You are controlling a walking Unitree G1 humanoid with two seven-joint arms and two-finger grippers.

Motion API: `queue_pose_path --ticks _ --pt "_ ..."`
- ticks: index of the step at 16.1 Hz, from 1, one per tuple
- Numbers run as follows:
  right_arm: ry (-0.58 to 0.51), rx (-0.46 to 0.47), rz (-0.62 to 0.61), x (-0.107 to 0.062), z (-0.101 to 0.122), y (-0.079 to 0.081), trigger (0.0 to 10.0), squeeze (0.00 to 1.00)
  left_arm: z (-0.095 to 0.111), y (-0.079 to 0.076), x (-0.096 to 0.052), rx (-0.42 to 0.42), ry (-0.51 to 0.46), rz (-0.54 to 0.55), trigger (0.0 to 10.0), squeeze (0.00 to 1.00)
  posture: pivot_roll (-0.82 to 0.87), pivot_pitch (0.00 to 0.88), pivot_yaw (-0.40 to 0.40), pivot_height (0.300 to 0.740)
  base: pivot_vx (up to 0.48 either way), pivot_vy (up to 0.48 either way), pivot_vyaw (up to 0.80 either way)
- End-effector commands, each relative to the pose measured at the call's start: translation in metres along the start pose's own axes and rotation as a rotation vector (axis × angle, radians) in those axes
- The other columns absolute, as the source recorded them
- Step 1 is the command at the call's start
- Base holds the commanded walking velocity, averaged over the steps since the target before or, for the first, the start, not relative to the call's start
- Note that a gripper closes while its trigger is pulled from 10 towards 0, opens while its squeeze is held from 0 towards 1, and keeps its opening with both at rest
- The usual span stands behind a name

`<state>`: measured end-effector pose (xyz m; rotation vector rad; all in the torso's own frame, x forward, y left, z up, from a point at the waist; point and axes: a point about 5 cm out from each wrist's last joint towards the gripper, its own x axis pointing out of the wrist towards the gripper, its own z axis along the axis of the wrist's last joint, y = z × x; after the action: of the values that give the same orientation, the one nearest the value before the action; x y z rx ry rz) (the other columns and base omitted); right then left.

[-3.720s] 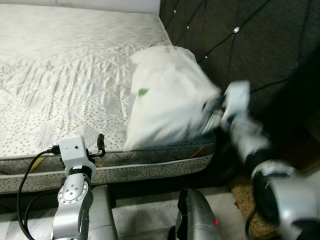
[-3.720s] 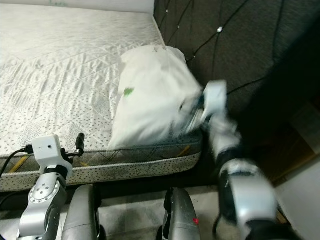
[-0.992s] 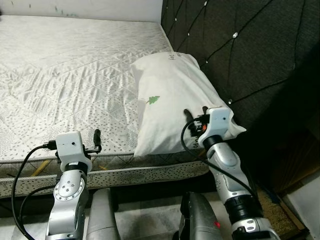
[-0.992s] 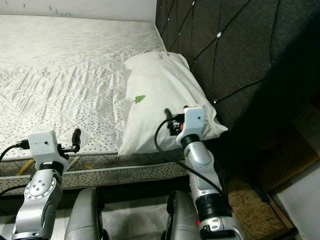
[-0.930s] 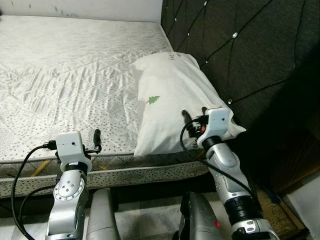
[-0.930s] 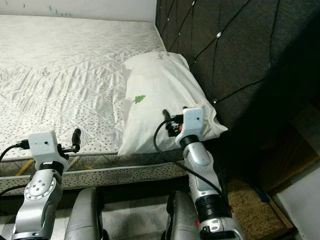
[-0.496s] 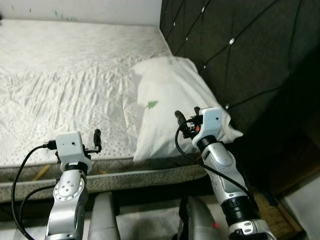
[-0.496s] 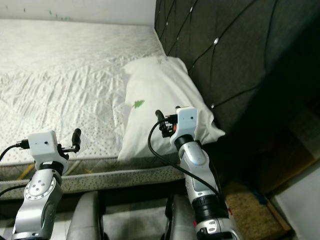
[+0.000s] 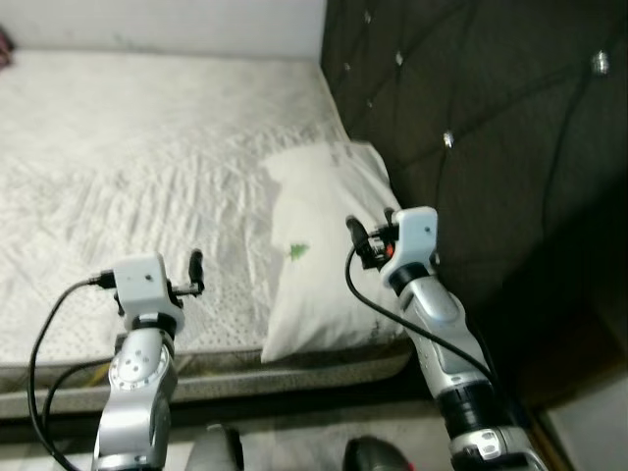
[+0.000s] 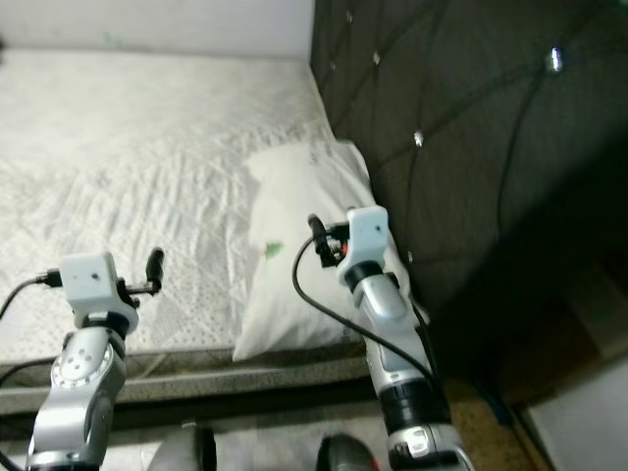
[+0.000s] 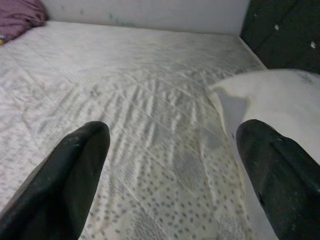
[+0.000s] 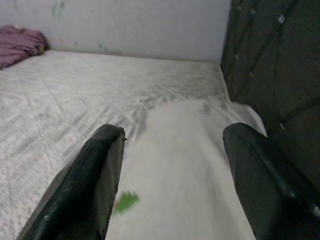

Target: Clean up the room

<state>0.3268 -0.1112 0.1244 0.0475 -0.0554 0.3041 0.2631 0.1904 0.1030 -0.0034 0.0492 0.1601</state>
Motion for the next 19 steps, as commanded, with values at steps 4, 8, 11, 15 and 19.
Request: queue_pose_path --ticks 4,8,11,15,19 --pt "0.008 -0.018 -0.022 0.001 0.001 -0.006 10.0 0.00 -0.001 -0.004 0.000 0.001 0.001 -0.028 10.0 0.00 0.03 0.000 -0.074 0.740 0.000 0.000 0.00" --pt "0.015 -0.029 -0.041 0.003 0.000 -0.007 10.0 0.00 0.001 -0.008 0.001 0.001 -0.014 -0.067 10.0 0.00 0.03 0.000 -0.076 0.740 0.000 0.000 0.00" --pt "0.024 -0.014 -0.074 0.002 -0.003 -0.011 10.0 0.00 0.002 -0.007 0.000 -0.018 -0.020 -0.069 10.0 0.00 0.03 0.000 -0.075 0.740 0.000 0.000 0.00" --pt "0.056 0.031 -0.118 0.001 -0.009 -0.016 10.0 0.00 0.002 -0.007 0.000 -0.018 -0.019 -0.067 10.0 0.00 0.03 0.000 -0.071 0.740 0.000 0.000 0.00" --pt "0.061 0.024 -0.115 0.001 -0.010 -0.016 10.0 0.00 0.001 -0.009 0.000 -0.023 -0.009 -0.083 10.0 0.00 0.03 0.000 -0.074 0.740 0.000 0.442 -0.32"
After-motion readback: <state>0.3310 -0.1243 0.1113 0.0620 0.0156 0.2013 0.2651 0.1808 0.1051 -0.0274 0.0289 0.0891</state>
